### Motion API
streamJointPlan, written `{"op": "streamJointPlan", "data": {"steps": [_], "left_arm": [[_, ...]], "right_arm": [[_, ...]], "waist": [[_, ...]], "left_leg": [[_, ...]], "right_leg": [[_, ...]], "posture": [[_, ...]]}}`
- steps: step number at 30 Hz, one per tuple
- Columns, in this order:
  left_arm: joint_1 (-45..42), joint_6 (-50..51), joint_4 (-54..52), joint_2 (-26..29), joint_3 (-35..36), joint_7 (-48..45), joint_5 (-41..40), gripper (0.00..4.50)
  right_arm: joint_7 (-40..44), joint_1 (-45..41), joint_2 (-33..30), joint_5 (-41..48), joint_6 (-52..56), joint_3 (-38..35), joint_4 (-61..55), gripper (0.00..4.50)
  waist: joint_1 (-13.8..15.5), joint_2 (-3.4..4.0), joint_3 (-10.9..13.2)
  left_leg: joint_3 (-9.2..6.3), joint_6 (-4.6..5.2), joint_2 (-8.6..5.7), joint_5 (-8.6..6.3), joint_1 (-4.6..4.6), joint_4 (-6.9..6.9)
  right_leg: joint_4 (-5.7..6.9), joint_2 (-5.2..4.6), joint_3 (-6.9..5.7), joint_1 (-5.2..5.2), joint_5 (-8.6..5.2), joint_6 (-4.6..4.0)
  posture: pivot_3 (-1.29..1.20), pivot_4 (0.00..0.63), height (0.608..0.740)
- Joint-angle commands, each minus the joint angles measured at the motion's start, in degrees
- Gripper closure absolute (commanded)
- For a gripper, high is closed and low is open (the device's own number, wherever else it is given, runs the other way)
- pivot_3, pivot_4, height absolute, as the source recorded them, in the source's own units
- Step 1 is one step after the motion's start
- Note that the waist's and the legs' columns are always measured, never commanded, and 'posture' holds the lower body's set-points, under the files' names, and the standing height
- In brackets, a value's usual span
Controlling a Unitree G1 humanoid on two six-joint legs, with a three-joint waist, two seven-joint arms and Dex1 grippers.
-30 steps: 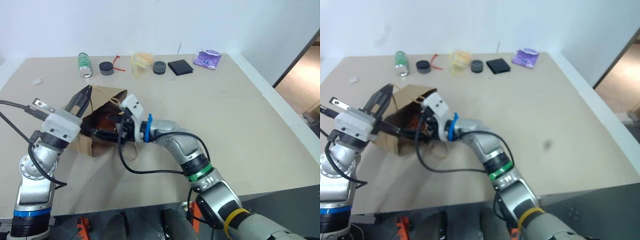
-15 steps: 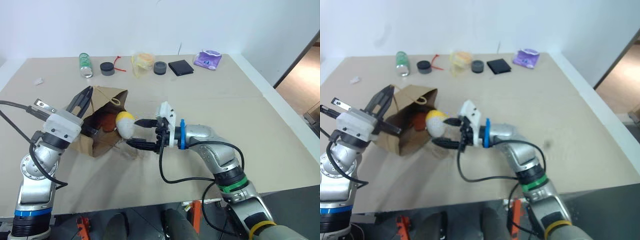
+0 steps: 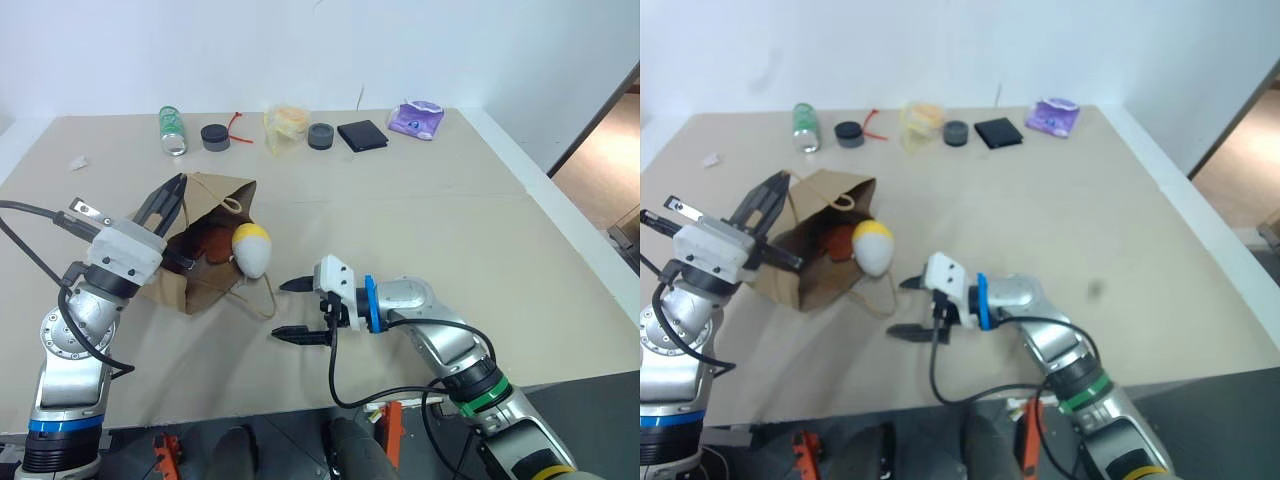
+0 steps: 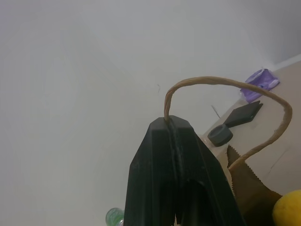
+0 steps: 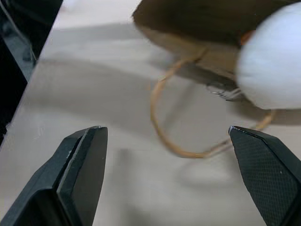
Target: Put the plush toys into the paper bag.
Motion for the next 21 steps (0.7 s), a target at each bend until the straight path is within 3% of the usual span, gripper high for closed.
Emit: {"op": "streamJointPlan", "data": {"steps": [1, 3, 7, 8, 9, 13, 15, 21], "left_arm": [[-0.7, -0.4, -1.2, 0.6, 0.7, 0.4, -0.3, 4.5], [-0.6, -0.4, -1.4, 0.5, 0.8, 0.5, -0.2, 4.5], [-0.1, -0.2, -2.0, 0.3, 0.8, 0.7, -0.1, 4.5], [0.0, -0.1, -2.0, 0.3, 0.8, 0.7, 0.0, 4.5], [0.1, -0.2, -2.1, 0.3, 0.8, 0.7, 0.0, 4.5], [0.2, -0.2, -1.9, 0.3, 1.0, 0.9, 0.0, 4.5], [0.1, -0.2, -1.6, 0.4, 1.0, 0.9, 0.0, 4.5], [-1.3, 0.1, -0.3, 0.4, 1.7, 1.5, -0.6, 4.5]], "right_arm": [[-4.6, -0.3, 2.8, -6.6, -8.7, 2.5, 4.6, 0.05], [-7.5, -0.4, 5.3, -8.9, -11.6, 3.1, 7.4, 0.05], [-10.2, -0.6, 7.7, -11.8, -15.5, 3.1, 11.5, 0.97], [-11.5, -1.0, 8.1, -12.6, -16.7, 2.4, 12.5, 1.75], [-12.2, -1.3, 8.1, -13.1, -18.5, 1.8, 13.3, 2.02], [-13.0, -1.0, 7.5, -12.3, -24.9, -0.8, 12.7, 3.86], [-13.2, -1.0, 6.4, -12.5, -27.9, -2.0, 11.8, 4.39], [-14.8, -3.7, 1.6, -10.9, -36.4, -9.3, 7.3, 4.39]], "waist": [[0.0, -0.03, 0.0], [0.0, -0.04, 0.0], [0.0, -0.04, 0.0], [0.0, -0.05, 0.0], [0.0, -0.06, 0.0], [0.0, -0.06, 0.0], [0.0, -0.06, 0.0], [0.1, -0.05, 0.0]], "left_leg": [[0.0, 0.0, 0.0, 0.0, 0.03, 0.01], [0.0, -0.01, 0.0, 0.0, 0.03, 0.03], [0.0, -0.01, 0.01, 0.01, 0.03, 0.02], [0.0, -0.01, 0.01, 0.01, 0.03, 0.02], [0.0, -0.02, 0.01, 0.01, 0.03, 0.03], [0.0, -0.03, 0.0, 0.02, 0.03, 0.04], [0.0, -0.03, 0.0, 0.02, 0.04, 0.04], [0.03, -0.03, 0.0, 0.02, 0.03, 0.04]], "right_leg": [[0.0, 0.0, -0.01, 0.02, 0.0, 0.0], [0.0, 0.0, -0.01, 0.02, 0.02, -0.01], [0.0, 0.01, -0.01, 0.02, 0.05, -0.03], [0.0, 0.01, -0.01, 0.03, 0.05, -0.03], [0.0, 0.0, -0.01, 0.03, 0.05, -0.03], [0.0, 0.0, 0.0, 0.04, 0.08, -0.02], [0.0, 0.0, 0.0, 0.05, 0.09, -0.02], [0.0, -0.01, 0.03, 0.04, 0.09, -0.02]], "posture": [[0.0, 0.15, 0.74], [0.0, 0.15, 0.74], [0.0, 0.15, 0.74], [0.0, 0.15, 0.74], [0.0, 0.15, 0.74], [0.0, 0.15, 0.74], [0.0, 0.15, 0.74], [0.0, 0.15, 0.74]]}}
